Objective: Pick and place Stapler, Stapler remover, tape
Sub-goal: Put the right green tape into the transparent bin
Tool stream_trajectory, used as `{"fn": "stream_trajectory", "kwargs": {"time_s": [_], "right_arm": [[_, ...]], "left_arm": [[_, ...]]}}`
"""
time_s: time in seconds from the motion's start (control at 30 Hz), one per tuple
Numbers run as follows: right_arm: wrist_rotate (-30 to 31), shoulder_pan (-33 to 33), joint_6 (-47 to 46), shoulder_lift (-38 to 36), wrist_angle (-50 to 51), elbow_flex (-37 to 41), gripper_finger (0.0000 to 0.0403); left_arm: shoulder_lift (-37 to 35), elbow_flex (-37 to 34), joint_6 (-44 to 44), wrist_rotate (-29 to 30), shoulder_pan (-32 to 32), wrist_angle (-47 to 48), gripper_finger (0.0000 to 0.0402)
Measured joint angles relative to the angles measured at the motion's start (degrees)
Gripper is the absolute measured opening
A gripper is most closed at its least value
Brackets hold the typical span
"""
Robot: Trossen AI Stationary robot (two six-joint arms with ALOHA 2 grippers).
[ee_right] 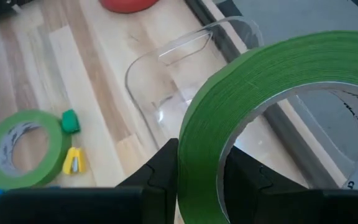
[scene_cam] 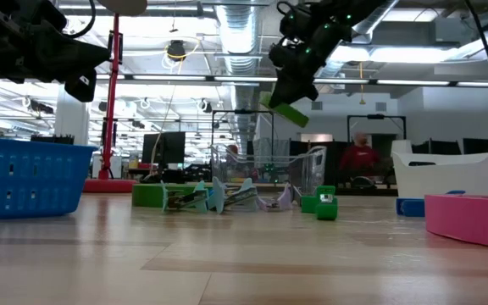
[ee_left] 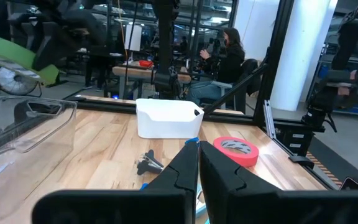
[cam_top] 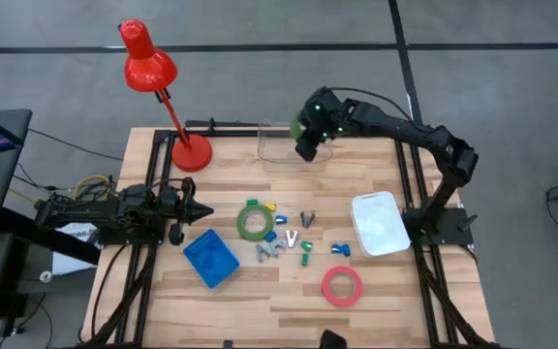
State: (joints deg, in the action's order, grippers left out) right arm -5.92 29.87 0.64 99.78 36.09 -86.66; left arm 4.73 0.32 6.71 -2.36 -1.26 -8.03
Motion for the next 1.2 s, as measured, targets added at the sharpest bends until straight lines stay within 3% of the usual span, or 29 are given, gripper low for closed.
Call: {"fn": "stream_trajectory", "kwargs": {"time_s": [0.43,1.2], "right_arm": [[0.08,-0.50,-0.04,7.24,-1.50,0.07,0.0084],[2.96,0.20,-0.65,7.46,4.21,0.05,0.0084]], "left_arm": [[0.61,0.07,-0.01,-0.01,0.00,-0.13,0.0008],[0.68,0.07,0.01,-0.01,0.00,-0.22,0.0008]]}}
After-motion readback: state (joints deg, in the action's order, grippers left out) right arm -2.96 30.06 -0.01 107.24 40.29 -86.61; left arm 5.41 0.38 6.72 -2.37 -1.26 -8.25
